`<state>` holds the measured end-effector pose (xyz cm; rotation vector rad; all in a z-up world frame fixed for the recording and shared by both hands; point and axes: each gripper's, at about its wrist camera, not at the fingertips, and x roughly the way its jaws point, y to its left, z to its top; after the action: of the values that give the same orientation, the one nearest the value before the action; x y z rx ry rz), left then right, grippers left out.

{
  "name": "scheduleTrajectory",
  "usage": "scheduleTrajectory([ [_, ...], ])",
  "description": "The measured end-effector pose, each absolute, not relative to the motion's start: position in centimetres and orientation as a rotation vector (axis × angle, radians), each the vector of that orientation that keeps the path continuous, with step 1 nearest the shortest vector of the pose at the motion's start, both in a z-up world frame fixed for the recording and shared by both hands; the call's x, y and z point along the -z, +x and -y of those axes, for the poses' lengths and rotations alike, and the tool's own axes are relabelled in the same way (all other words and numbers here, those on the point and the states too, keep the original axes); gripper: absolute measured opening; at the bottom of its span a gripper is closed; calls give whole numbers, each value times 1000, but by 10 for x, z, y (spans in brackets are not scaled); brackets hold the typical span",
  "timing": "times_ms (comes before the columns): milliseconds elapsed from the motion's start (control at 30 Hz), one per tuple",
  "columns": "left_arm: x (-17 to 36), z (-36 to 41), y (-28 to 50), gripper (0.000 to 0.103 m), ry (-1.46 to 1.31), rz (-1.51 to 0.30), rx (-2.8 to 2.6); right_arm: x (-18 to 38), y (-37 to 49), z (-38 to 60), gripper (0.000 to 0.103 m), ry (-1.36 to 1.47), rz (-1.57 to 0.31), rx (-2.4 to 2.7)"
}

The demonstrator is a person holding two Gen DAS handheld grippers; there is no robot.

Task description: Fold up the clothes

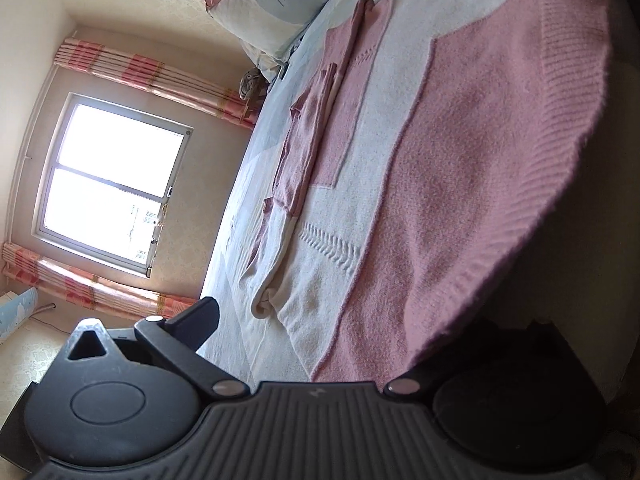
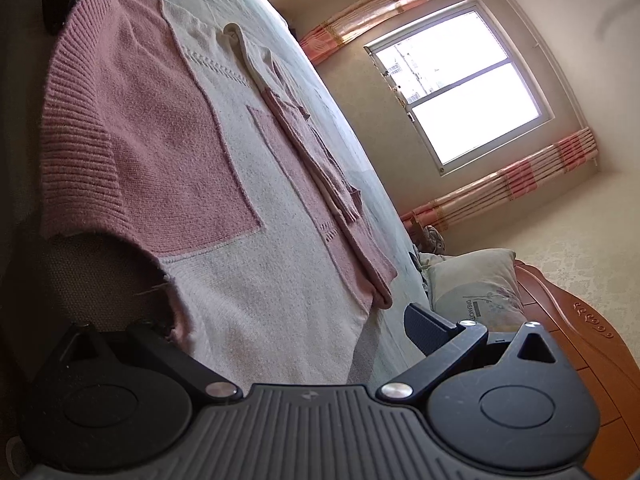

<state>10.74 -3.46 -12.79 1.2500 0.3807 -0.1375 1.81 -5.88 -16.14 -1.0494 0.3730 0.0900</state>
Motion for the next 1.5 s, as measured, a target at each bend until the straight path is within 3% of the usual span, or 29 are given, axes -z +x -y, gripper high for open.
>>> scheduleTrajectory([
  [900, 126, 28, 103, 103, 1108, -328, -57, 165, 34, 73, 103, -989, -261, 182],
  [1200, 127, 47, 92, 102, 1157, -320, 118, 165, 20, 54, 103, -1003, -255, -19],
  [1500, 111, 32, 91, 103, 1020, -282, -23, 163, 24, 55, 103, -992, -204, 109],
])
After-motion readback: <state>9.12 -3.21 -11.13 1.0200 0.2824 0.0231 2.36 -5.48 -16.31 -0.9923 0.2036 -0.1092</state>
